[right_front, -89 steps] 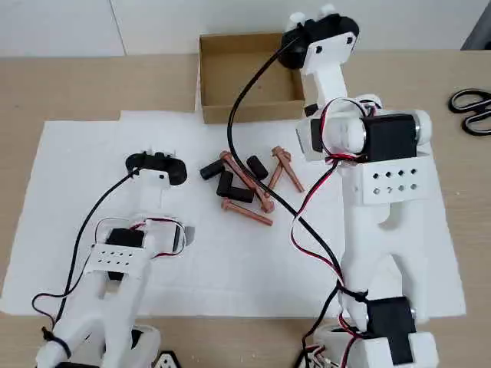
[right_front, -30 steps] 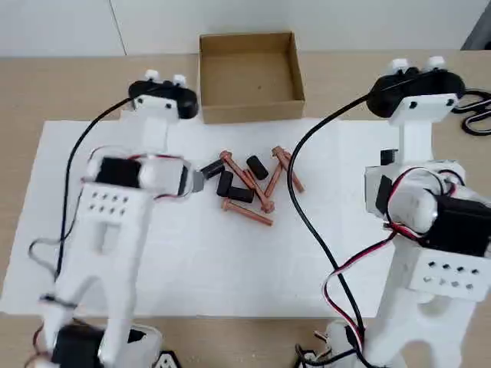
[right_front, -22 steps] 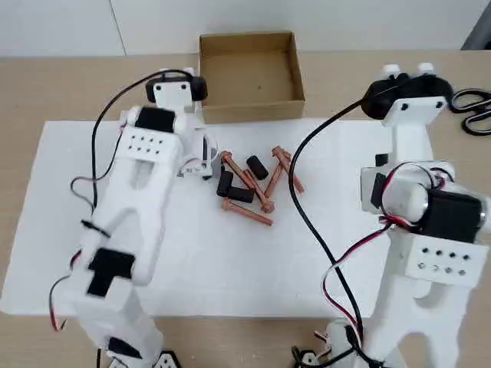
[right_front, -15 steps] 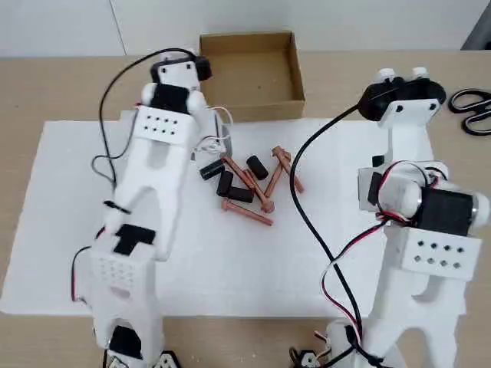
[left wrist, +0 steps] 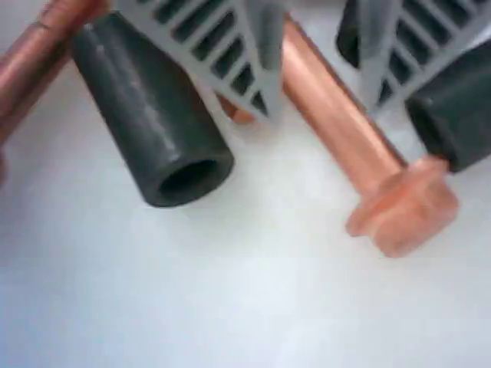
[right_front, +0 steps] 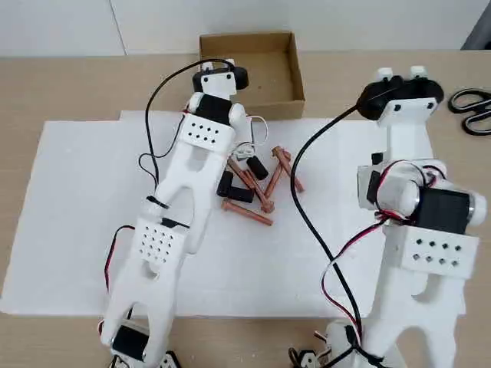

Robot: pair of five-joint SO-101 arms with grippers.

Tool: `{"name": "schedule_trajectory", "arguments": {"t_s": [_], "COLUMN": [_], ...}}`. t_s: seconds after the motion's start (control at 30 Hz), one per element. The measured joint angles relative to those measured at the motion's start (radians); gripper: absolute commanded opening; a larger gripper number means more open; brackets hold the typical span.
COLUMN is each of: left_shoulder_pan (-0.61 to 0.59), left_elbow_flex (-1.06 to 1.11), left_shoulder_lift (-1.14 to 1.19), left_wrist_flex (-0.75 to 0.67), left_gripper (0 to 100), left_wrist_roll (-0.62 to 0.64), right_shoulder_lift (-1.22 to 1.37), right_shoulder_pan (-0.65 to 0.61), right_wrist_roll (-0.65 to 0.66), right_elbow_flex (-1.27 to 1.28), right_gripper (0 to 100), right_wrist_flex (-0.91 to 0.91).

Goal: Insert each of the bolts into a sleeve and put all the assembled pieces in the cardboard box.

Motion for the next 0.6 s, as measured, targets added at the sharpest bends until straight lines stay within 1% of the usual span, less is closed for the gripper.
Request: {"name": "schedule_trajectory", "arguments": {"t_s": [0.1, 0.17, 0.4, 0.6], "left_shoulder_pan": [0.000, 0.000, 0.000, 0.000], "left_elbow_flex": [-0.005, -0.005, -0.005, -0.003], "left_shoulder_lift": [0.000, 0.000, 0.000, 0.006], "left_wrist_flex": [0.002, 0.002, 0.003, 0.003], "left_gripper": [6, 7, 15, 16], "left_wrist_roll": [0.003, 0.028, 0.107, 0.132], "right_shoulder_lift": [0.000, 0.000, 0.000, 0.000], "right_shoulder_pan": [0.002, 0.002, 0.000, 0.000], "right_wrist_roll": [0.002, 0.002, 0.002, 0.002], "right_elbow_flex": [0.000, 0.000, 0.000, 0.000], "right_gripper": [0.3, 0.3, 0.3, 0.3], "right_wrist_flex": [0.000, 0.000, 0.000, 0.000]}}
